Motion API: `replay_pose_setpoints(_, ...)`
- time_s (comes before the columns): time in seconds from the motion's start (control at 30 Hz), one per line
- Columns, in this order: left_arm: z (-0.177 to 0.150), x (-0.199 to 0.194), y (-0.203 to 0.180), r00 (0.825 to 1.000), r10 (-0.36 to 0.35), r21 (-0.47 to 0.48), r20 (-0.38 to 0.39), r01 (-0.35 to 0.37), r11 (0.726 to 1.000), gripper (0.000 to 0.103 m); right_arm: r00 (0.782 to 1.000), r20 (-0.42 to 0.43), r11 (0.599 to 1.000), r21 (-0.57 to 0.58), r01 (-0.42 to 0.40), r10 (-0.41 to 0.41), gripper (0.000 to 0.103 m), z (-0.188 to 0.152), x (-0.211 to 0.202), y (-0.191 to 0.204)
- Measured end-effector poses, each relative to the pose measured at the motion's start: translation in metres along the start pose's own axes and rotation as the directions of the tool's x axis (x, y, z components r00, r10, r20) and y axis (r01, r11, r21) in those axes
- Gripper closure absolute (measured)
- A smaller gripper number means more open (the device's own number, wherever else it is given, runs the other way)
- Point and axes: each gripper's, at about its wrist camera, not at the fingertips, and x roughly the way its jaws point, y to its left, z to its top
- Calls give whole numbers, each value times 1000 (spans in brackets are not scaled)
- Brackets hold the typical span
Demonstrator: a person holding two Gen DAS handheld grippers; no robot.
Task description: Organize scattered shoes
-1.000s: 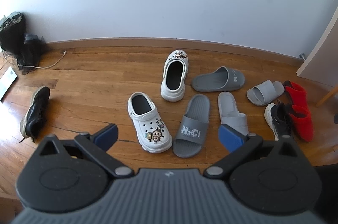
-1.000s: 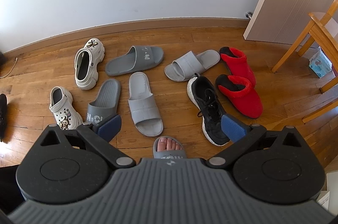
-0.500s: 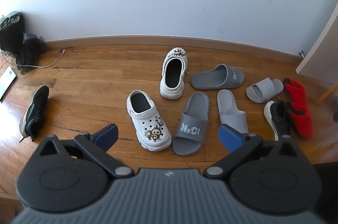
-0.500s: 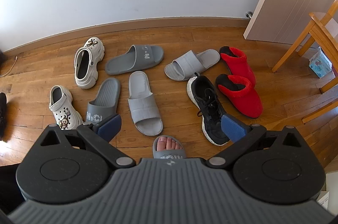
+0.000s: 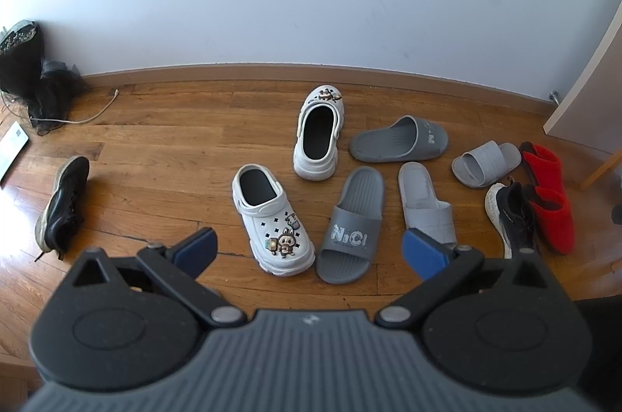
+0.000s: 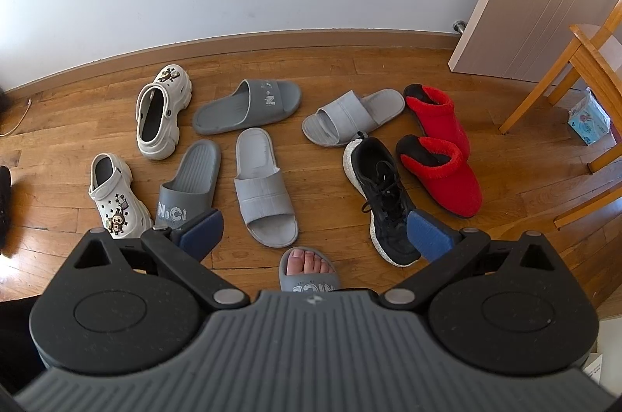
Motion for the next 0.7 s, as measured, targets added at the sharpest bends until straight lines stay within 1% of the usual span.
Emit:
replay_pose_setpoints(0.6,1,0,3,1000,-3,7,-11,3,1000,0,1000,-7,1000,-8,3,-3,1,-2,1,0)
replay_pose_setpoints(0.7,0,0,2,1000,-2,9,-15,3,1000,0,1000,-9,1000,-11,5,-6,1,0,1,4)
